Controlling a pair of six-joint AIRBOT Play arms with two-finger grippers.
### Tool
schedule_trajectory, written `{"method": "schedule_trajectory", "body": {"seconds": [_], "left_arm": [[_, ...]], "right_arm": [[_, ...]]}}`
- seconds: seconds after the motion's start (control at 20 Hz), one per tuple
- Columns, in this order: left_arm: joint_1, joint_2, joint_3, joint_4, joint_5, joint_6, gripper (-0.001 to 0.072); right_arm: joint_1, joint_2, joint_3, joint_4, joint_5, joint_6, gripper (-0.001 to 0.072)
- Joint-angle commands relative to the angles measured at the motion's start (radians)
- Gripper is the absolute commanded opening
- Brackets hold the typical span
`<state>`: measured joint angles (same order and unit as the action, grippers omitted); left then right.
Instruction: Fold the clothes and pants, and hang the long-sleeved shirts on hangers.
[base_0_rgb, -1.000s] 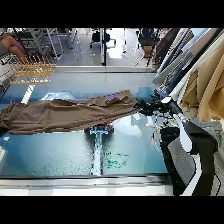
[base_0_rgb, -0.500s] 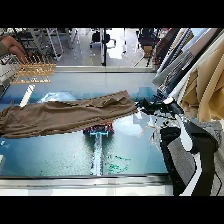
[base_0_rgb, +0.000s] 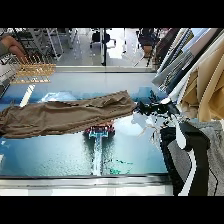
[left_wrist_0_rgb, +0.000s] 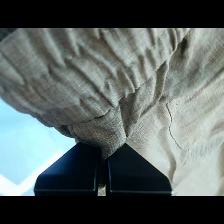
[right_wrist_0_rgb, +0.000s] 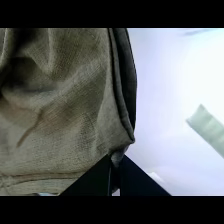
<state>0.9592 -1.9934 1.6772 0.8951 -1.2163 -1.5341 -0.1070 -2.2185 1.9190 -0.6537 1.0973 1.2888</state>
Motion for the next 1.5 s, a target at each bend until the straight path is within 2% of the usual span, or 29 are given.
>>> {"method": "schedule_trajectory", "body": {"seconds": [0.0, 0.1, 0.3, 0.4, 0.55, 0.65, 0.85, 0.95, 1.2, 1.3, 1.45], "left_arm": [[-0.003, 0.002, 0.001, -0.003, -0.039, 0.01, 0.001], [-0.003, 0.014, 0.002, -0.045, -0.066, 0.045, 0.001], [0.01, 0.095, 0.005, -0.194, -0.064, 0.089, 0.001], [0.023, 0.135, 0.043, -0.264, -0.069, 0.107, 0.0009], [0.032, 0.171, 0.118, -0.275, -0.102, 0.106, 0.0009], [0.035, 0.175, 0.128, -0.271, -0.136, 0.106, 0.0009], [0.044, 0.146, 0.128, -0.056, -0.213, 0.108, 0.0009], [0.053, 0.131, 0.127, 0.046, -0.235, 0.144, 0.0009], [0.091, 0.105, 0.127, 0.172, -0.259, 0.283, 0.0009], [0.098, 0.099, 0.126, 0.288, -0.262, 0.286, 0.001], [0.107, 0.092, 0.126, 0.419, -0.258, 0.285, 0.0011]], "right_arm": [[-0.005, -0.006, 0.099, -0.014, 0.045, 0.026, 0.0018], [-0.011, 0.018, 0.129, -0.064, 0.098, 0.068, 0.0017], [-0.012, 0.161, 0.129, -0.236, 0.276, 0.068, 0.0016], [-0.014, 0.259, 0.129, -0.311, 0.303, 0.067, 0.0016], [-0.018, 0.402, 0.128, -0.367, 0.301, 0.067, 0.0016], [-0.018, 0.459, 0.111, -0.384, 0.364, 0.055, 0.0016], [0.003, 0.513, -0.101, -0.401, 0.595, 0.04, 0.0016], [0.037, 0.576, -0.314, -0.401, 0.6, 0.003, 0.0016], [0.144, 0.823, -0.885, -0.404, 0.546, -0.023, 0.0016], [0.175, 0.904, -1.072, -0.41, 0.53, -0.009, 0.0016], [0.195, 0.945, -1.24, -0.411, 0.521, 0.034, 0.0019]]}}
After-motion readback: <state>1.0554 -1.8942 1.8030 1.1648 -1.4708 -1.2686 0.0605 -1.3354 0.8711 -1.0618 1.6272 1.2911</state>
